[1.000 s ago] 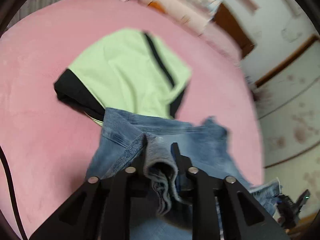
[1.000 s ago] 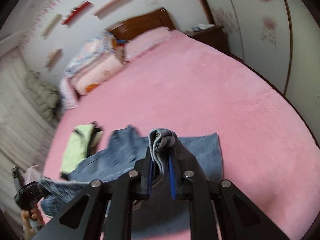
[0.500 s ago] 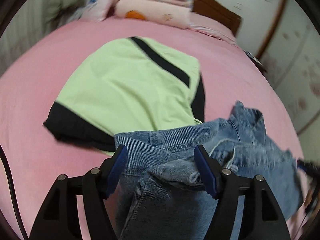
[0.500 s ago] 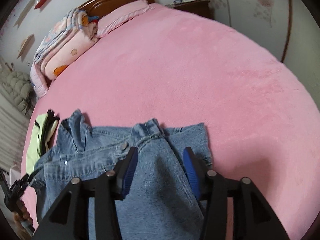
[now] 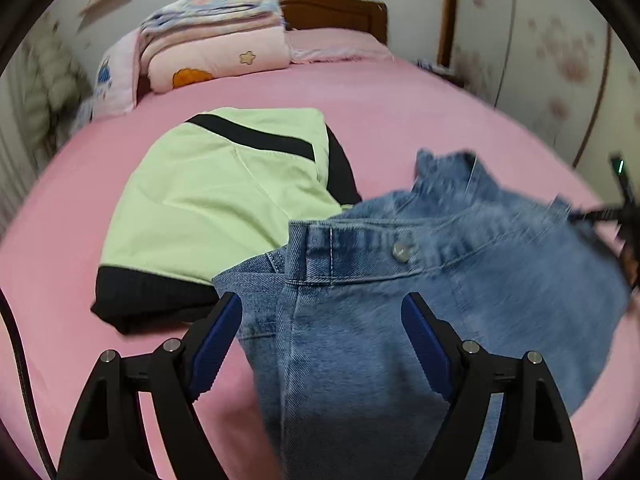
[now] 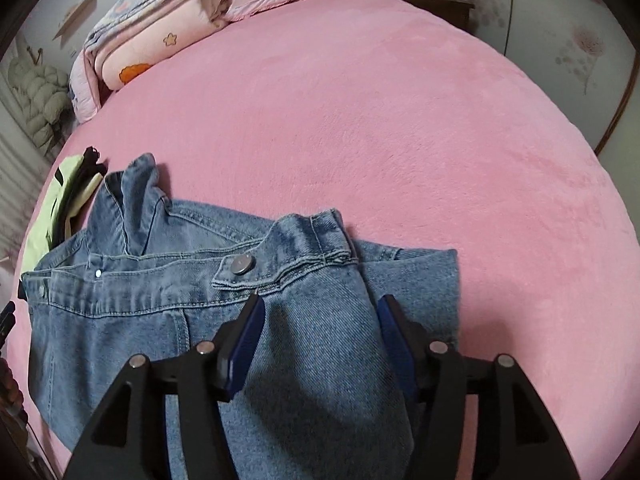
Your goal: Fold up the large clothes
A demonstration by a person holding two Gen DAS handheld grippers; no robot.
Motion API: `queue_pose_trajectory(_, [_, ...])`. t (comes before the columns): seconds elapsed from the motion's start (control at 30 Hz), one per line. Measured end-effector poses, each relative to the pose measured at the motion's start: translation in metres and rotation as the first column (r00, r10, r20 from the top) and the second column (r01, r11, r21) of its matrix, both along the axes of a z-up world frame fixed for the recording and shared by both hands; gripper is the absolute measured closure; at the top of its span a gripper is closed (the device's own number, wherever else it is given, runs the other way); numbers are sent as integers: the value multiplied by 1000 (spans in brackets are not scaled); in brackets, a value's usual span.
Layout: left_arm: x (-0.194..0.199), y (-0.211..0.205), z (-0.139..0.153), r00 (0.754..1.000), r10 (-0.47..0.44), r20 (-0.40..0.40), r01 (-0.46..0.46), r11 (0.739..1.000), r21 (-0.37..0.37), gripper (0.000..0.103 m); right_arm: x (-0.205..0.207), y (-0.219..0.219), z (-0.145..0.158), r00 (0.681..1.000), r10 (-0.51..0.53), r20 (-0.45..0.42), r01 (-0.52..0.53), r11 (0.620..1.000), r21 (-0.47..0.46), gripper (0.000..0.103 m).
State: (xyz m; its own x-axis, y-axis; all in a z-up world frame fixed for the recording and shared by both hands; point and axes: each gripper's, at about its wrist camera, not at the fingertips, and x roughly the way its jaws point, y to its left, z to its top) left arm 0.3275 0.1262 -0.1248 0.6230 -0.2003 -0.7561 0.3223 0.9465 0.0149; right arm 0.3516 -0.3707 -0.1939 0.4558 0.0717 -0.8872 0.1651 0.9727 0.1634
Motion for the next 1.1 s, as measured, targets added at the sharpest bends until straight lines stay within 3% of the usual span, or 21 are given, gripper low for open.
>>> queue_pose_trajectory(0.33, [46, -44, -30, 1000, -3, -12, 5, 984, 178, 22, 18, 23, -7, 998, 55, -7, -55, 995, -87, 33])
queue_pose_trajectory(0.4, [44, -53, -31, 1000, -22, 8, 20, 977, 210, 41, 20, 30, -8, 998, 64, 1, -64, 991, -114, 33])
queue_pose_trajectory(0.5, [39, -63, -30, 999, -4, 44, -8, 961, 277, 59, 16, 41, -8, 996, 92, 20, -87, 980, -179, 49])
queue_pose_trajectory(0.57, [34, -65, -26, 995, 39, 87, -64, 949, 310, 69, 9, 46, -5, 995, 89, 38, -77, 967, -244, 84])
queue_pose_trajectory(0.6, [32, -66, -23, 993, 57, 107, -88, 945, 314, 74, 6, 44, -3, 995, 84, 50, -69, 968, -240, 85])
queue_pose_trajectory(0.67, [25, -62, -12, 981, 105, 165, -151, 942, 299, 75, -5, 38, 7, 992, 56, 111, -30, 973, -228, 96])
queue_pose_trajectory(0.83, [16, -61, 10, 952, 159, 263, -224, 945, 240, 76, -23, 24, 40, 968, -18, 250, 60, 984, -165, 97])
queue_pose_trajectory(0.97, [41, -52, 0, 952, 249, 178, -279, 945, 172, 76, -14, 24, 40, 963, -54, 265, 97, 983, -155, 97])
queue_pose_trajectory(1.1, [56, -52, -24, 952, 276, 133, -297, 937, 183, 75, 7, 22, 12, 974, -100, 202, 132, 980, -148, 97])
